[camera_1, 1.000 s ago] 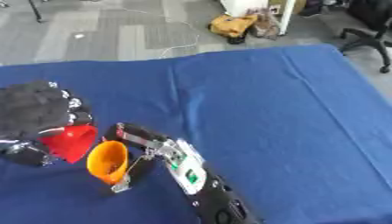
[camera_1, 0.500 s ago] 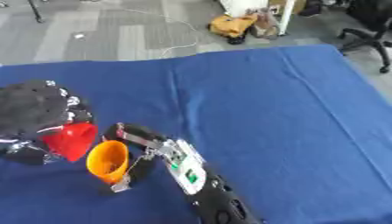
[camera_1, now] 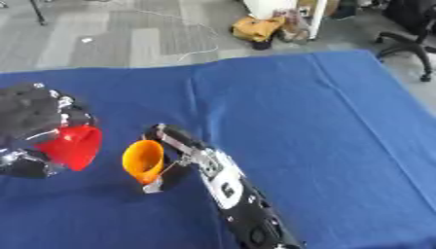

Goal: Pour the contents of one cup into another cup.

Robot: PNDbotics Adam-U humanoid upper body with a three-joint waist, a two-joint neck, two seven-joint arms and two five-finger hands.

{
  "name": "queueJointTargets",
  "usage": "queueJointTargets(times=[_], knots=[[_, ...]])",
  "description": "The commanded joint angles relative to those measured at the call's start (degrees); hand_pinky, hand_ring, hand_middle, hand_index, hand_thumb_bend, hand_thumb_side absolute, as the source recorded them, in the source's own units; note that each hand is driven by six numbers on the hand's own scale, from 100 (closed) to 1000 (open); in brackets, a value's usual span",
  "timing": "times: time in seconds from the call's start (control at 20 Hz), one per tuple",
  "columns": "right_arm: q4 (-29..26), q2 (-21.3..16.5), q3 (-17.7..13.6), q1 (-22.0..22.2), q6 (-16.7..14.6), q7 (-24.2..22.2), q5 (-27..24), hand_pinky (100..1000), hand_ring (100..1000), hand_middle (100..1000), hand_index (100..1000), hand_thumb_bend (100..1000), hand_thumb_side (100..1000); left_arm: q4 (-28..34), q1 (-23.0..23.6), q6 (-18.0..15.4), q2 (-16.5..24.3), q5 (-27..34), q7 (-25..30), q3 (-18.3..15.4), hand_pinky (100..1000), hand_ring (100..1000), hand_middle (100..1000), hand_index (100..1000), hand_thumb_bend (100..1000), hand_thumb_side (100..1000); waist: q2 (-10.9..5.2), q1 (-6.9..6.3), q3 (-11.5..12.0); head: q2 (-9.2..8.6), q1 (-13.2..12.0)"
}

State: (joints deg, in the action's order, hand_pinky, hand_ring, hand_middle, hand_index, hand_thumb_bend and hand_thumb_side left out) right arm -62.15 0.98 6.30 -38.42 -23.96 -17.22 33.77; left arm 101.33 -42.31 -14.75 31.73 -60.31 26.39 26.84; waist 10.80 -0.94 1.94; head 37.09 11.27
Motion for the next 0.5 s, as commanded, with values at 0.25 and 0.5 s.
queueJointTargets(times=[0.25,0.5], knots=[[0.10,-1.22,-3.64,0.10,0.53,4.27,4.70,916,697,817,855,1000,484,-0.51,0.50,2.23,0.05,2.09,-1.35,-2.07,100,141,172,691,100,100,-0.86,0.12,-0.11,-0.61,-0.06],[-0.92,-1.40,-5.33,0.83,0.62,6.12,4.76,950,729,846,892,1000,541,-2.13,1.67,4.50,-1.25,4.60,-3.43,-3.40,100,161,184,677,100,133,-0.84,0.28,-0.18,-0.66,-0.10]])
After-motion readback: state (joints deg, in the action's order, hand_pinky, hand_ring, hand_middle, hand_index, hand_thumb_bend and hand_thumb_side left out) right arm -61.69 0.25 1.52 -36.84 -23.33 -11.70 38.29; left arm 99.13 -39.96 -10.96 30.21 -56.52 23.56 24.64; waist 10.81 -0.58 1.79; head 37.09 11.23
